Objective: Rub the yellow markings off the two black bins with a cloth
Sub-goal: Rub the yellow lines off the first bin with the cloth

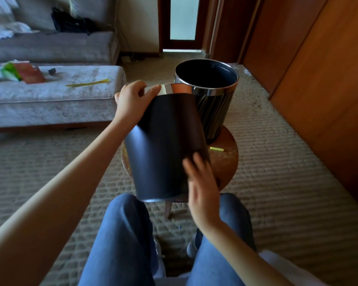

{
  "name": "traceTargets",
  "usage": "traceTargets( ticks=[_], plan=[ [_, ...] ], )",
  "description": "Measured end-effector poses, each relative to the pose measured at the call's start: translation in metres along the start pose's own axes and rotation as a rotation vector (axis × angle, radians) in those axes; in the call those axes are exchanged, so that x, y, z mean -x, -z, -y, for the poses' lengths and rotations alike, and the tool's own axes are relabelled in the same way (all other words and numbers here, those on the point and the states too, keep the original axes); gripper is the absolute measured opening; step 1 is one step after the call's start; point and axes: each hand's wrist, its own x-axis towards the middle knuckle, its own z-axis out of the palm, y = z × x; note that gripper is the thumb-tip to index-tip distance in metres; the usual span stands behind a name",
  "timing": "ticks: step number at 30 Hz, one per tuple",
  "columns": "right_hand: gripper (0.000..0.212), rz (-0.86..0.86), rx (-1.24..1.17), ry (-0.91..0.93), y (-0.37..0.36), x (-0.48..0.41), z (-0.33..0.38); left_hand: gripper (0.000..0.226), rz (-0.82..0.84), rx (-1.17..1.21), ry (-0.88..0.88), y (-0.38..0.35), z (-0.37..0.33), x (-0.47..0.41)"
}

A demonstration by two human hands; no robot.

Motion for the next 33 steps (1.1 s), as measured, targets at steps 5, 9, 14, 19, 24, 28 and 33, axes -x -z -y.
traceTargets(
  ticks=[5, 9, 14, 19, 24, 28, 33],
  plan=[
    [0.038, 0.249, 0.208, 0.650, -0.027, 0.010, 0.023, 0.053, 0.001, 0.002, 0.005, 0.000, -0.002, -0.001],
    [0.039, 0.320, 0.170, 0.726, -0.007, 0.001, 0.000, 0.053, -0.013, 0.001, -0.004, 0.004, 0.004, 0.000],
    [0.039, 0.056, -0.178, -0.031, 0.021, 0.009, -0.035, 0.056, -0.018, 0.070, -0.001, 0.013, 0.023, 0.003],
    [0.033, -0.101, -0.418, -0.671, 0.017, -0.039, -0.025, 0.054, 0.019, 0.079, -0.103, 0.015, 0.010, 0.022],
    [0.033, -0.277, -0.491, -0.748, 0.022, -0.153, -0.006, 0.048, 0.050, 0.077, -0.235, 0.014, -0.005, 0.043],
    [0.036, -0.280, -0.263, -0.288, 0.008, -0.188, 0.043, 0.048, 0.071, 0.048, -0.190, 0.020, -0.007, 0.036],
    [0.048, 0.081, 0.137, 0.427, -0.028, -0.122, 0.048, 0.070, 0.280, 0.246, 0.122, 0.031, 0.009, 0.006]
  ],
)
